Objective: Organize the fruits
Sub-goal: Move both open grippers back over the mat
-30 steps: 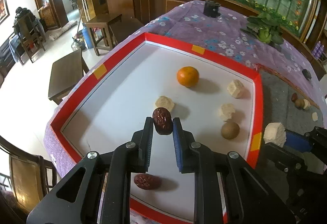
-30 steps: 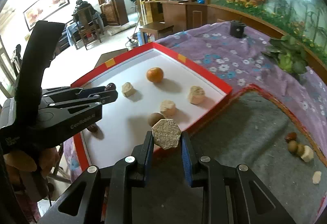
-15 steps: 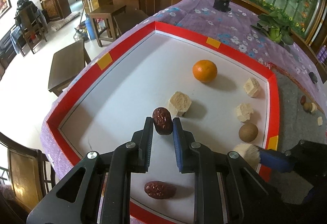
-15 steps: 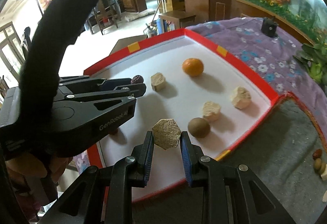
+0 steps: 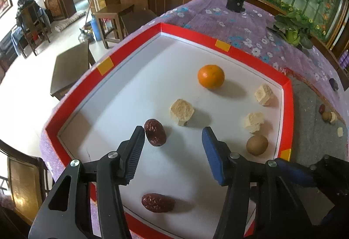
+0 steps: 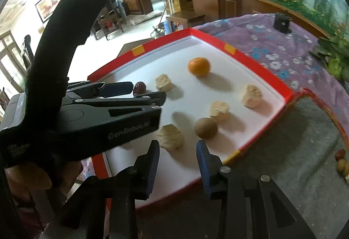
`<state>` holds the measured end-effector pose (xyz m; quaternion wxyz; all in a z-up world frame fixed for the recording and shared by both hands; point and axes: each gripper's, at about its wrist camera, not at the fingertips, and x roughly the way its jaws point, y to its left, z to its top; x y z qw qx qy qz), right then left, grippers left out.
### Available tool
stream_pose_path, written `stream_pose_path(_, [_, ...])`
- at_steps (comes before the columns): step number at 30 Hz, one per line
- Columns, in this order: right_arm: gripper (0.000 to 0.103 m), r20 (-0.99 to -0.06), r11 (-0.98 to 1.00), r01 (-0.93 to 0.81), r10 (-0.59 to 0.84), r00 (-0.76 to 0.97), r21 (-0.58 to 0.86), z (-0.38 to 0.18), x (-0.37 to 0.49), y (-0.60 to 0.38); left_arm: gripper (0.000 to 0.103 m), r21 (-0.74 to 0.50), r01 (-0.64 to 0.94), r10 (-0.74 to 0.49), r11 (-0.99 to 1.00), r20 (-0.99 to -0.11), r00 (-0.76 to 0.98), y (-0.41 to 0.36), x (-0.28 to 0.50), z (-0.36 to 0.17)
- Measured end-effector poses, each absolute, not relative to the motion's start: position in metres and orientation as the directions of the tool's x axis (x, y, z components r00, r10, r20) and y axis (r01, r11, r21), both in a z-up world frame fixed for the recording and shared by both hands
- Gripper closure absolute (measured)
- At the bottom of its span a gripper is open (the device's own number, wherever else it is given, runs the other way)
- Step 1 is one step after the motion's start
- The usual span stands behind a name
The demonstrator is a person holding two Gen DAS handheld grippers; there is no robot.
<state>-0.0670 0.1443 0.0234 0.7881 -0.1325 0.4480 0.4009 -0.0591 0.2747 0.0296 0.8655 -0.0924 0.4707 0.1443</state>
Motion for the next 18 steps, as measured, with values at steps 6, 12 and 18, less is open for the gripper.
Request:
stream_pose_path(6, [0.063, -0.790, 0.683, -0.719, 0.511, 0.338, 0.133, 0.030, -0.062, 0.122, 0.048, 0.003, -0.315, 0.182, 0.949, -0.821, 0.541, 0.261, -0.059, 0.041])
stream_pose_path(12, [0.062, -0.783, 0.714, -0.691, 0.493, 0.380, 0.114, 0.041, -0.057, 0.103, 0.048, 0.018, -0.285, 0.185, 0.958, -0.800, 0.570, 0.239, -0.060, 0.054])
stream_pose_path(18, [0.062, -0.786, 0.754, -0.647, 0.467, 0.406, 0.114, 0.049, -0.065, 0.060, 0.048, 0.021, -0.215, 0.147, 0.976, -0.796, 0.587, 0.204, -0.055, 0.059])
